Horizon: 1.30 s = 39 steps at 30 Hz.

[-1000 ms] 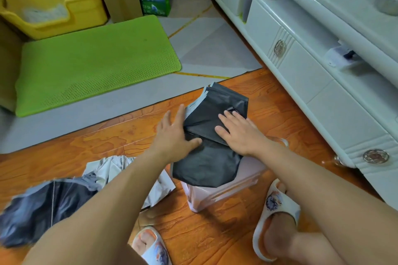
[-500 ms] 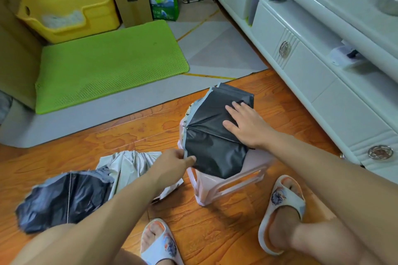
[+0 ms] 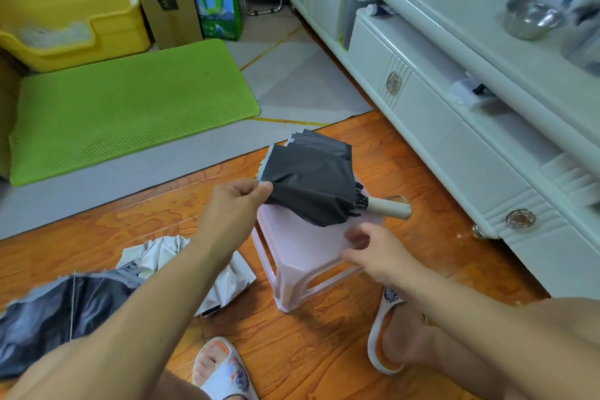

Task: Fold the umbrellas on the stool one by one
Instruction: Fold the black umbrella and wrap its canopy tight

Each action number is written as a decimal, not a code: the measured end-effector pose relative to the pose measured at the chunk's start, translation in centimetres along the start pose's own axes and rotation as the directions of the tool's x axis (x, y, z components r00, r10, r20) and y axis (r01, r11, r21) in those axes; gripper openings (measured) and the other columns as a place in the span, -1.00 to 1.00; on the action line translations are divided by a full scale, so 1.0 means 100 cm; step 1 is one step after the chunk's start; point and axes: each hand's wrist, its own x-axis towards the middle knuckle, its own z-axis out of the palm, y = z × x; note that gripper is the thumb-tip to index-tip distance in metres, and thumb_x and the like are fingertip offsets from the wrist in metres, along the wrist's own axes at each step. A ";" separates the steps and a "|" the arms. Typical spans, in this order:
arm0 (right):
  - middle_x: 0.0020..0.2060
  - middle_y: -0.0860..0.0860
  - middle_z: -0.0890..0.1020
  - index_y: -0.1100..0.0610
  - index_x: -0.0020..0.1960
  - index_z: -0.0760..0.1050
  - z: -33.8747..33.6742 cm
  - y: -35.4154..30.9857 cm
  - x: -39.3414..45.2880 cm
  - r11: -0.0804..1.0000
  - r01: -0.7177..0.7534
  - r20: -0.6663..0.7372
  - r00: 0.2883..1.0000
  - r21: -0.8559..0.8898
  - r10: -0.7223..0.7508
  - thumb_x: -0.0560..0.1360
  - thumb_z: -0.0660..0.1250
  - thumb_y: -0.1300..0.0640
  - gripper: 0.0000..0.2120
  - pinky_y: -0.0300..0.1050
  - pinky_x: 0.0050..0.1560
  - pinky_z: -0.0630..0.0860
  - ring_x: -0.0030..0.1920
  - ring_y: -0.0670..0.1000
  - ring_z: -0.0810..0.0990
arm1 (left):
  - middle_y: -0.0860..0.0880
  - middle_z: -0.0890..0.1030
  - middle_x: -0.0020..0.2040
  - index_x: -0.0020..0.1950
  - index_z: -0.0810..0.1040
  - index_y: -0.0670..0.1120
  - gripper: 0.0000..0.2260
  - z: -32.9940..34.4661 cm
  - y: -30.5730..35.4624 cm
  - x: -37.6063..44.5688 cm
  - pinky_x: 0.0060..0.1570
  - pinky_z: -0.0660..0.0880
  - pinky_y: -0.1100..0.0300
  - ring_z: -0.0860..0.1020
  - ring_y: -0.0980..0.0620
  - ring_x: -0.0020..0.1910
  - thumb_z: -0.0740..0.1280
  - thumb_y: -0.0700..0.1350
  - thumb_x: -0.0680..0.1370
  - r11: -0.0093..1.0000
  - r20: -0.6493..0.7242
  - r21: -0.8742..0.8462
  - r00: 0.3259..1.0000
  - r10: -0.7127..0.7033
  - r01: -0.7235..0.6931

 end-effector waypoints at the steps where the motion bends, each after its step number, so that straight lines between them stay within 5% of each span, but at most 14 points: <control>1: 0.13 -0.03 0.55 0.07 0.30 0.50 0.005 0.000 0.003 0.999 0.034 -0.045 0.998 0.001 -0.033 0.50 0.51 0.09 -0.59 -0.17 0.08 0.49 0.11 -0.05 0.54 | -0.32 0.63 0.06 -0.04 0.72 0.00 -0.70 0.001 0.000 0.000 -0.05 0.39 0.07 0.51 0.02 -0.09 0.31 0.17 0.59 1.000 0.009 -0.028 1.000 0.002 -0.002; 7: 0.08 -0.05 0.53 -0.03 0.18 0.52 0.006 -0.004 0.016 0.977 0.191 -0.294 0.943 0.090 -0.157 0.47 0.53 0.10 -0.67 -0.16 0.04 0.49 0.04 -0.08 0.53 | -0.21 0.70 -0.04 -0.08 0.73 -0.01 -0.70 0.010 0.000 0.005 0.05 0.58 -0.12 0.64 -0.24 -0.03 0.30 0.12 0.63 0.998 -0.074 0.041 0.996 0.052 -0.049; 13: 0.15 -0.04 0.52 0.03 0.28 0.59 0.007 0.000 0.019 0.998 0.062 -0.160 0.985 0.001 -0.061 0.50 0.51 -0.01 -0.63 -0.01 0.23 0.46 0.20 0.04 0.48 | -0.29 0.61 -0.20 -0.18 0.62 -0.20 -0.64 0.008 -0.004 0.008 -0.13 0.37 0.08 0.46 -0.02 -0.23 0.29 0.04 0.66 0.999 -0.074 0.041 0.997 0.033 -0.030; 16: -0.13 -0.11 0.61 -0.03 -0.14 0.65 0.007 -0.003 0.020 0.980 0.158 -0.237 0.963 0.117 -0.127 0.47 0.53 0.06 -0.93 -0.11 0.07 0.50 -0.01 -0.03 0.55 | -0.14 0.51 -0.28 -0.17 0.58 -0.24 -0.64 0.007 -0.004 0.008 -0.15 0.33 0.08 0.40 -0.03 -0.26 0.28 0.01 0.67 1.000 -0.043 -0.009 0.999 0.015 -0.015; 17: -0.25 -0.12 0.60 0.01 -0.21 0.63 0.005 -0.005 0.017 0.964 0.170 -0.255 0.960 0.202 -0.116 0.48 0.53 0.11 -0.88 -0.20 -0.06 0.48 -0.14 -0.09 0.54 | -0.12 0.49 -0.28 -0.15 0.57 -0.26 -0.63 0.006 -0.004 0.008 -0.16 0.33 0.08 0.39 -0.02 -0.26 0.27 0.01 0.67 1.000 -0.040 -0.020 0.999 0.010 -0.011; 21: -0.39 -0.18 0.58 0.15 -0.13 0.66 -0.006 -0.007 0.007 0.882 0.177 -0.274 0.960 0.436 -0.058 0.49 0.51 0.21 -0.95 -0.26 -0.17 0.51 -0.24 -0.12 0.54 | -0.11 0.46 -0.28 -0.12 0.51 -0.27 -0.62 0.003 -0.013 0.007 -0.16 0.31 0.06 0.39 0.01 -0.25 0.24 0.03 0.69 0.998 -0.065 -0.053 0.998 0.013 -0.016; 25: -0.40 -0.08 0.59 0.23 -0.01 0.61 -0.006 -0.006 -0.003 0.861 0.153 -0.166 0.983 0.484 -0.081 0.53 0.46 0.25 -0.94 -0.12 -0.29 0.56 -0.32 -0.01 0.54 | -0.14 0.68 -0.13 -0.07 0.64 -0.12 -0.70 0.004 -0.014 0.005 -0.10 0.49 0.07 0.59 0.01 -0.19 0.23 0.01 0.70 0.995 -0.061 -0.098 0.998 -0.003 -0.003; 28: -0.13 0.09 0.70 0.22 0.16 0.52 -0.010 -0.013 -0.010 0.751 0.130 -0.003 0.986 0.648 -0.169 0.58 0.35 0.37 -0.82 -0.21 -0.34 0.52 -0.39 -0.02 0.51 | -0.20 0.69 -0.08 -0.08 0.63 -0.11 -0.70 0.002 -0.013 0.007 0.01 0.55 -0.03 0.65 -0.10 -0.11 0.24 0.02 0.70 0.993 -0.024 -0.118 1.000 0.003 -0.006; 31: -0.09 0.10 0.69 0.17 0.24 0.48 -0.018 -0.021 -0.010 0.633 0.062 0.046 0.987 0.772 -0.152 0.59 0.32 0.36 -0.75 -0.20 -0.34 0.51 -0.41 -0.02 0.48 | -0.21 0.63 -0.16 -0.04 0.58 -0.18 -0.66 0.002 -0.010 0.005 -0.12 0.44 0.09 0.53 0.04 -0.23 0.22 0.06 0.70 0.999 0.015 -0.034 1.000 -0.001 0.001; 35: -0.23 0.05 0.54 0.13 0.03 0.51 -0.030 -0.023 -0.005 0.561 -0.033 0.067 0.997 0.827 -0.040 0.59 0.37 0.22 -0.95 -0.17 -0.34 0.53 -0.43 -0.06 0.50 | 0.06 0.43 -0.43 -0.25 0.44 -0.11 -0.64 0.000 -0.008 0.000 -0.34 0.32 0.21 0.37 0.14 -0.42 0.23 0.02 0.70 0.991 0.062 0.130 0.998 -0.030 0.022; 37: -0.16 0.08 0.57 0.14 0.07 0.47 -0.034 -0.026 -0.006 0.574 -0.093 0.148 0.988 0.814 -0.050 0.59 0.38 0.17 -0.89 -0.13 -0.31 0.57 -0.40 -0.03 0.56 | -0.09 0.49 -0.35 -0.23 0.46 -0.15 -0.63 -0.004 -0.009 -0.002 -0.23 0.47 0.05 0.46 0.03 -0.31 0.26 0.05 0.68 0.994 0.116 0.094 0.991 -0.071 0.061; 39: -0.12 0.10 0.59 0.16 0.17 0.42 -0.032 -0.029 -0.011 0.665 -0.116 0.190 0.981 0.738 -0.040 0.59 0.39 0.16 -0.78 -0.08 -0.29 0.60 -0.35 0.03 0.62 | -0.17 0.66 -0.15 -0.13 0.55 -0.23 -0.65 -0.008 -0.010 -0.004 0.18 0.56 -0.18 0.63 -0.11 -0.08 0.29 0.04 0.65 0.991 0.161 -0.074 0.982 -0.094 0.107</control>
